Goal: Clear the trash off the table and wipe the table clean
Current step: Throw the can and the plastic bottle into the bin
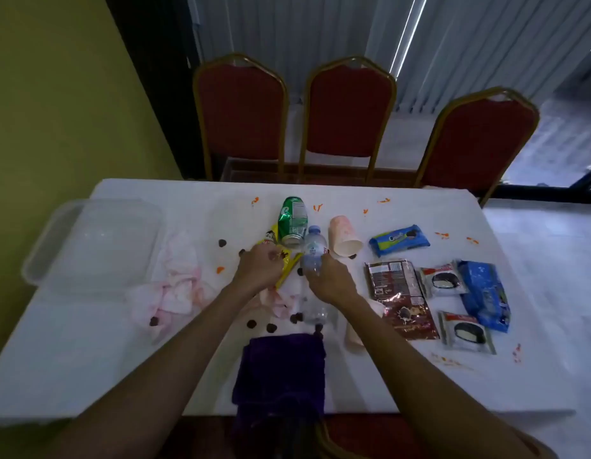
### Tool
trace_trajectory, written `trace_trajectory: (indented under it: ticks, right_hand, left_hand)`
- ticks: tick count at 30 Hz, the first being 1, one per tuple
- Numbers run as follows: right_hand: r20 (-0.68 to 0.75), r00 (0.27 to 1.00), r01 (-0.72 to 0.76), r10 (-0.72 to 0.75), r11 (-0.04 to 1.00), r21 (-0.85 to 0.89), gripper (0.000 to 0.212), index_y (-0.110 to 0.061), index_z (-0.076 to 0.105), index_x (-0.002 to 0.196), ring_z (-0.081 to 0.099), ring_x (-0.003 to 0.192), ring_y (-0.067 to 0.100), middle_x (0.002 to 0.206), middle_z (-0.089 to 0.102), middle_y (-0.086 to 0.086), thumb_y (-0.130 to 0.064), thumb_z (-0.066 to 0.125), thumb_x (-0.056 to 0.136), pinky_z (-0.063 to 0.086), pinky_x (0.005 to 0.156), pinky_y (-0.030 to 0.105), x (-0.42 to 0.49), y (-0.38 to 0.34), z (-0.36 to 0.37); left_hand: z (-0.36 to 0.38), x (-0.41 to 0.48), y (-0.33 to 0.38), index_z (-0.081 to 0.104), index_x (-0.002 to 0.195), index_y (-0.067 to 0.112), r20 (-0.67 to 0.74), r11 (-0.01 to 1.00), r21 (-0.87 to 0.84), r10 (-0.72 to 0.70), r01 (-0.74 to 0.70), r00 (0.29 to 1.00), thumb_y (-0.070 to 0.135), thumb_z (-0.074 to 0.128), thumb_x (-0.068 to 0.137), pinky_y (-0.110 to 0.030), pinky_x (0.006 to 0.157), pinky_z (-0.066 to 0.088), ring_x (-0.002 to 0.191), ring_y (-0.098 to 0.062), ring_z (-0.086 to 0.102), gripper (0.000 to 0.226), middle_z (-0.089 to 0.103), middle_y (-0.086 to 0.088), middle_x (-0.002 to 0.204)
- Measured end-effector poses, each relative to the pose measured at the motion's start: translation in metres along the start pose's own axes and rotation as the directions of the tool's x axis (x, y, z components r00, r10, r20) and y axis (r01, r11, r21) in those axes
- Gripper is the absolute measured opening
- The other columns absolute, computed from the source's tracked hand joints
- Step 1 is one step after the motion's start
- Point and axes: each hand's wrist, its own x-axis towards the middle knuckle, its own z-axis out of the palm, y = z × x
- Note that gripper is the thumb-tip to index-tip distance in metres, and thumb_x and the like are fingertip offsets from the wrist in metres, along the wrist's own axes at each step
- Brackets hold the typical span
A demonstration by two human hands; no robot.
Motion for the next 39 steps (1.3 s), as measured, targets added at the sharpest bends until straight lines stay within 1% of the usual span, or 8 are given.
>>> trace_trajectory:
  ticks: [7, 10, 14, 23, 27, 31, 34, 39]
  right_hand:
    - [-0.070, 0.987, -0.147, 0.142, 0.987, -0.068, 0.071, -0.010, 0.037, 0.138, 0.052, 0.118, 0.031, 0.128, 0.050, 0.012, -0.047, 0.070, 0.087, 0.048, 0.089, 0.043, 0.024, 0.026, 0.031]
    - [-0.077, 0.982, -0.181, 0.175, 0.981, -0.075, 0.067, -0.011, 0.043, 0.130, 0.058, 0.107, 0.027, 0.121, 0.053, 0.009, -0.054, 0.068, 0.086, 0.051, 0.085, 0.040, 0.036, 0.033, 0.029]
    - [-0.051, 0.978, -0.204, 0.200, 0.975, -0.088, 0.062, -0.012, 0.046, 0.122, 0.061, 0.101, 0.023, 0.116, 0.054, 0.007, -0.059, 0.065, 0.086, 0.050, 0.082, 0.036, 0.050, 0.037, 0.023]
    - [-0.022, 0.979, -0.203, 0.201, 0.976, -0.085, 0.059, -0.013, 0.044, 0.122, 0.059, 0.100, 0.022, 0.114, 0.052, 0.005, -0.058, 0.062, 0.089, 0.044, 0.076, 0.032, 0.059, 0.044, 0.022]
    - [-0.022, 0.980, -0.200, 0.199, 0.976, -0.081, 0.058, -0.013, 0.044, 0.120, 0.060, 0.100, 0.022, 0.114, 0.054, 0.006, -0.058, 0.062, 0.088, 0.048, 0.079, 0.035, 0.058, 0.043, 0.022]
    - [0.007, 0.977, -0.213, 0.214, 0.974, -0.079, 0.060, -0.013, 0.045, 0.120, 0.062, 0.100, 0.023, 0.115, 0.059, 0.006, -0.059, 0.063, 0.087, 0.047, 0.079, 0.034, 0.058, 0.041, 0.019]
    - [0.045, 0.965, -0.256, 0.257, 0.966, -0.026, 0.064, -0.013, 0.047, 0.117, 0.064, 0.100, 0.024, 0.111, 0.064, 0.005, -0.065, 0.064, 0.083, 0.048, 0.081, 0.035, 0.059, 0.040, 0.013]
    - [0.029, 0.967, -0.254, 0.252, 0.963, 0.093, 0.071, -0.015, 0.050, 0.118, 0.063, 0.094, 0.024, 0.104, 0.063, 0.002, -0.069, 0.066, 0.075, 0.052, 0.080, 0.036, 0.043, 0.021, -0.001]
  left_hand:
    - [0.011, 0.087, 0.035, 0.062, 0.126, 0.010, -0.005, 0.984, 0.178, -0.019, 0.020, 1.000, 0.019, 0.063, 0.089, -0.036, 0.089, 0.052, 0.112, -0.032, 0.062, 0.038, 0.065, -0.014, 0.125]
    - [0.021, 0.126, 0.052, 0.057, 0.126, 0.010, -0.070, 0.927, 0.368, -0.047, 0.070, 0.996, 0.031, 0.069, 0.085, -0.036, 0.077, 0.049, 0.108, -0.032, 0.062, 0.048, 0.063, -0.015, 0.122]
    - [0.050, 0.158, 0.065, 0.051, 0.132, 0.009, -0.090, 0.814, 0.561, -0.117, 0.148, 0.989, 0.035, 0.067, 0.089, -0.038, 0.085, 0.047, 0.116, -0.034, 0.058, 0.053, 0.058, -0.015, 0.129]
    - [0.063, 0.181, 0.051, 0.037, 0.140, -0.001, -0.153, 0.803, 0.560, -0.140, 0.202, 0.978, 0.014, 0.069, 0.087, -0.041, 0.091, 0.050, 0.117, -0.036, 0.060, 0.064, 0.057, -0.020, 0.132]
    - [0.036, 0.175, 0.057, 0.040, 0.140, 0.004, -0.182, 0.880, 0.463, -0.024, 0.107, 0.983, 0.009, 0.056, 0.093, -0.047, 0.089, 0.049, 0.116, -0.043, 0.057, 0.050, 0.057, -0.025, 0.129]
    - [0.010, 0.148, 0.053, 0.046, 0.141, 0.007, -0.306, 0.984, 0.175, 0.049, 0.006, 0.951, 0.010, 0.052, 0.095, -0.041, 0.095, 0.052, 0.118, -0.037, 0.059, 0.047, 0.062, -0.019, 0.128]
    - [-0.002, 0.111, 0.043, 0.057, 0.133, 0.010, -0.346, 0.999, -0.026, -0.047, 0.041, 0.937, 0.011, 0.056, 0.093, -0.024, 0.087, 0.047, 0.109, -0.026, 0.063, 0.040, 0.068, -0.011, 0.121]
    - [-0.015, 0.043, 0.002, 0.069, 0.111, 0.019, -0.343, 0.921, -0.363, -0.277, 0.145, 0.898, 0.018, 0.062, 0.089, -0.034, 0.079, 0.059, 0.092, -0.019, 0.070, 0.024, 0.071, 0.004, 0.095]
